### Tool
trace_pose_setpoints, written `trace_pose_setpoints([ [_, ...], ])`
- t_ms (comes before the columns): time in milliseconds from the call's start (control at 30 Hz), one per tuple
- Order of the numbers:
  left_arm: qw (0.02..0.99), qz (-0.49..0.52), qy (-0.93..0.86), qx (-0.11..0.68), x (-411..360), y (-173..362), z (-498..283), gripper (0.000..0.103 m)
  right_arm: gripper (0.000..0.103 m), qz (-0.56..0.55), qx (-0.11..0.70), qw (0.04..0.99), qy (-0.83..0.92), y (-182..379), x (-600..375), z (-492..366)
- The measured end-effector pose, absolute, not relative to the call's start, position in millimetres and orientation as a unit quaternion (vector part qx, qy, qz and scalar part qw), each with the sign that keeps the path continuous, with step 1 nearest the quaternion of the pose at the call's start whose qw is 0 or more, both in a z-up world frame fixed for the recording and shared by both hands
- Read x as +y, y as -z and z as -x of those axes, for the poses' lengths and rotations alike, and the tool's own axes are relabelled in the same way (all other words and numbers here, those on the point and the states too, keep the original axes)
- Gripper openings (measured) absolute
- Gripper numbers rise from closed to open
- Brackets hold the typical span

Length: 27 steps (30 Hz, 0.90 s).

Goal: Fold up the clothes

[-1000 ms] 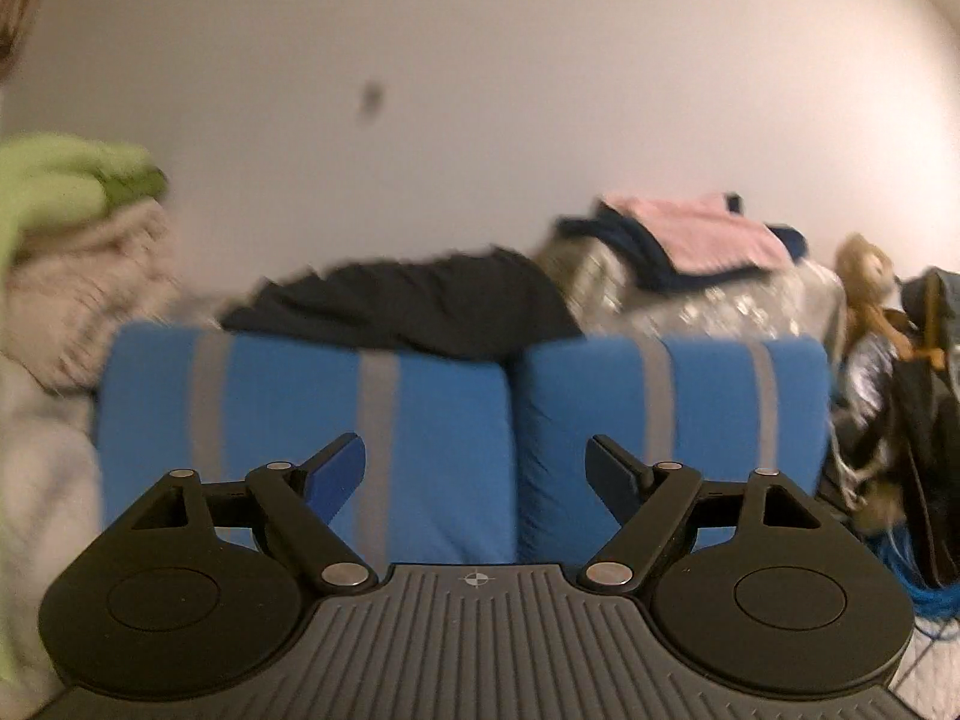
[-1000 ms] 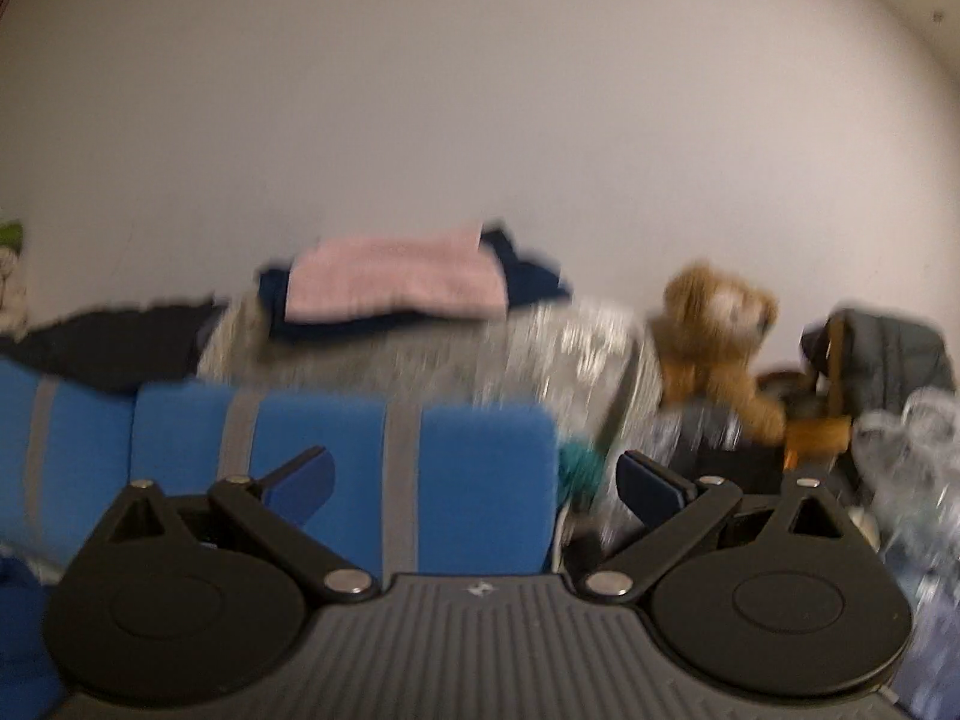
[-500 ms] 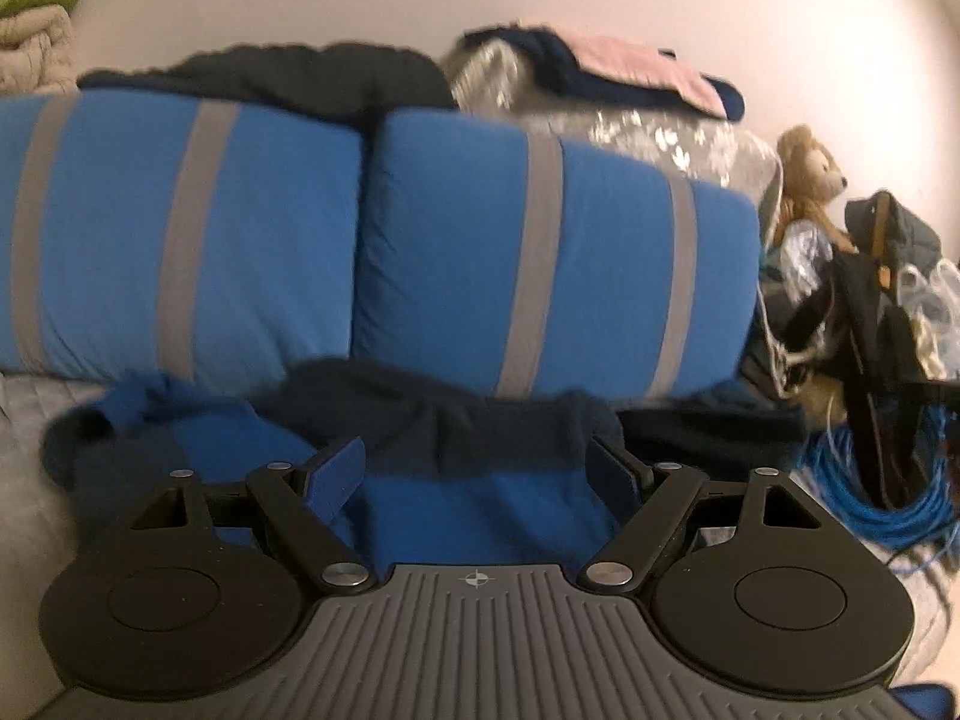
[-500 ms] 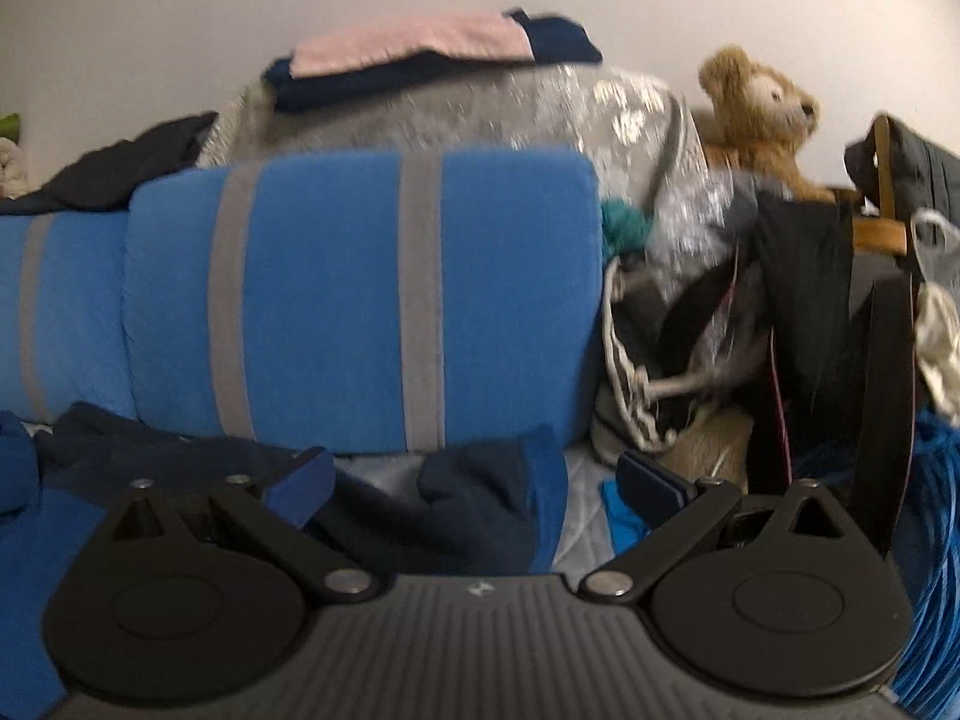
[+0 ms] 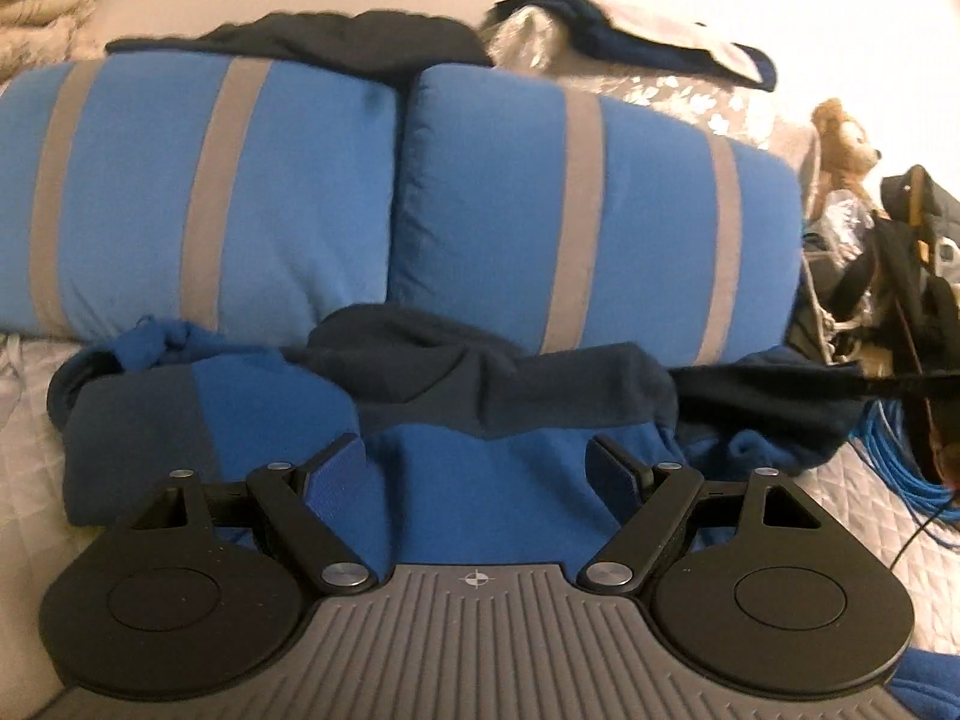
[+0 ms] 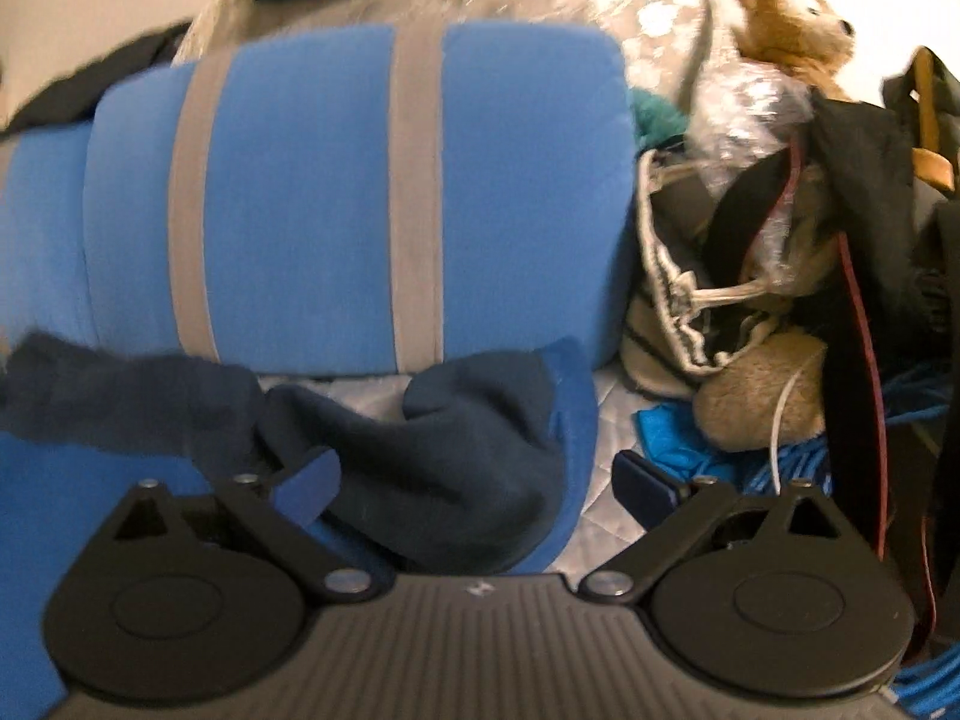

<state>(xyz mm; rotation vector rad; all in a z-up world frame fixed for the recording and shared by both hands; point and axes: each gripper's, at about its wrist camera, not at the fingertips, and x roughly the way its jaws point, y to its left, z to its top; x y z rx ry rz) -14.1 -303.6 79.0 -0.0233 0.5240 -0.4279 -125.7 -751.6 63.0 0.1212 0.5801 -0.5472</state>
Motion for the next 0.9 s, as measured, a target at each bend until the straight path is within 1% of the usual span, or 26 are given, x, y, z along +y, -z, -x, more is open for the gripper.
trace_pose_setpoints([
  [33,0.941,0.019,0.212,0.263,-302.0,-77.9,12.1,0.081,0.093,-0.048,0.287,0.919,0.266,-58.7,-750.0,120.7],
  [100,0.937,0.032,0.213,0.275,-301.0,-75.2,7.9,0.081,0.078,-0.030,0.296,0.918,0.263,-50.8,-747.1,111.4],
  [133,0.935,0.035,0.212,0.280,-301.2,-73.9,6.0,0.081,0.060,-0.026,0.302,0.917,0.260,-48.1,-746.6,107.1],
  [167,0.935,0.035,0.212,0.284,-301.8,-73.2,5.1,0.081,0.038,-0.025,0.309,0.915,0.257,-46.1,-745.6,103.1],
  [200,0.934,0.033,0.212,0.285,-302.7,-72.6,4.6,0.081,0.029,-0.032,0.315,0.915,0.250,-46.7,-745.8,100.7],
  [233,0.934,0.030,0.213,0.286,-303.8,-72.1,4.5,0.081,0.017,-0.046,0.316,0.917,0.241,-49.3,-743.9,99.4],
  [267,0.934,0.026,0.215,0.285,-305.4,-71.8,5.1,0.081,0.013,-0.047,0.312,0.919,0.238,-54.2,-739.2,99.2],
  [367,0.934,0.016,0.224,0.279,-309.2,-71.7,8.2,0.081,0.010,-0.048,0.300,0.925,0.226,-70.2,-723.9,98.6],
  [500,0.933,0.010,0.230,0.276,-312.0,-71.6,11.2,0.081,0.010,-0.048,0.288,0.935,0.200,-98.7,-696.9,97.2],
  [667,0.932,0.017,0.230,0.278,-310.0,-71.8,10.2,0.081,0.010,-0.083,0.273,0.942,0.175,-126.5,-670.8,88.2],
  [800,0.932,0.022,0.228,0.281,-308.7,-71.4,9.1,0.081,0.010,-0.093,0.270,0.950,0.130,-136.1,-634.6,74.3],
  [900,0.932,0.023,0.227,0.282,-307.7,-71.2,8.3,0.081,0.010,-0.088,0.276,0.953,0.093,-130.2,-607.4,58.3],
])
